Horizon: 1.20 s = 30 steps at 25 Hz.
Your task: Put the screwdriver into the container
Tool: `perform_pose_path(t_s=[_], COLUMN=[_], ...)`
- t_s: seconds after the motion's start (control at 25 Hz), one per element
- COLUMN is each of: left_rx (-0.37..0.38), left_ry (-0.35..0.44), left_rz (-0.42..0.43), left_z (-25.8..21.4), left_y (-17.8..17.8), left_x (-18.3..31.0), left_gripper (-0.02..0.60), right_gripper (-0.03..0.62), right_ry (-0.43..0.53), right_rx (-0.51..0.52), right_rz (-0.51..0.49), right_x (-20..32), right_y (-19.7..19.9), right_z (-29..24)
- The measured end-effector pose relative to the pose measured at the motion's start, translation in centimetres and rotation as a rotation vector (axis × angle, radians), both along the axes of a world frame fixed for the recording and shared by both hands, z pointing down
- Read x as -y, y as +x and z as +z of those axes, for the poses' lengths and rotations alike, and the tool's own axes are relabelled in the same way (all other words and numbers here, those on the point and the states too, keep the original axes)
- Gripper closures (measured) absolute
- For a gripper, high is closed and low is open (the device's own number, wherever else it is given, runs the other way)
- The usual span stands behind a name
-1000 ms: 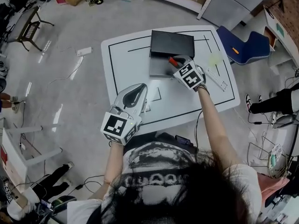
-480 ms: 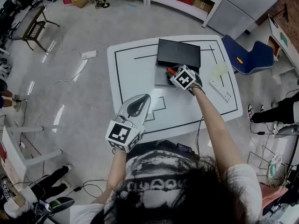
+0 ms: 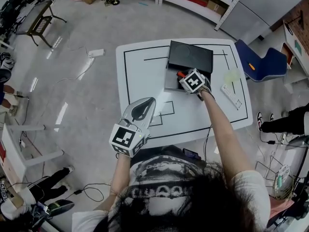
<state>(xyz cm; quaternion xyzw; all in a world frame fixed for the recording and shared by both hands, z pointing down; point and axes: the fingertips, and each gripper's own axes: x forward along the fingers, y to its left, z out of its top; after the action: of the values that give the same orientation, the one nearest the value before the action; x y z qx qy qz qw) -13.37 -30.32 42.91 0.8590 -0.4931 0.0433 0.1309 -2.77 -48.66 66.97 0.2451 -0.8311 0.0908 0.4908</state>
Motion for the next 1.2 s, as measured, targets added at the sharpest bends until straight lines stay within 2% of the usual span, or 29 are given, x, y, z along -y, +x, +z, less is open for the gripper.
perform_pose_path(t_s=[0.12, 0.32, 0.48, 0.84, 1.2], left_rx=[-0.001, 0.000, 0.002, 0.014, 0.034], left_ry=[0.000, 0.002, 0.005, 0.013, 0.031], left_rz=[0.009, 0.030, 0.042, 0.089, 0.140], left_z=[0.1, 0.0, -0.1, -0.6, -1.4], left_y=[0.3, 0.9, 1.4, 3.5, 6.5], left_x=[0.1, -0.2, -0.2, -1.1, -2.8], left_gripper=[0.581, 0.581, 0.581, 0.581, 0.581], right_gripper=[0.462, 0.461, 0.461, 0.462, 0.465], right_ry=[-0.010, 0.023, 0.056, 0.147, 0.215], right_rx=[0.011, 0.034, 0.090, 0.327, 0.555], right_rz=[0.003, 0.012, 0.021, 0.107, 0.216], right_x=[-0.3, -0.6, -1.2, -4.7, -11.6], right_y=[-0.2, 0.2, 0.1, 0.8, 3.4], right_z=[-0.4, -1.4, -3.6, -11.0, -17.2])
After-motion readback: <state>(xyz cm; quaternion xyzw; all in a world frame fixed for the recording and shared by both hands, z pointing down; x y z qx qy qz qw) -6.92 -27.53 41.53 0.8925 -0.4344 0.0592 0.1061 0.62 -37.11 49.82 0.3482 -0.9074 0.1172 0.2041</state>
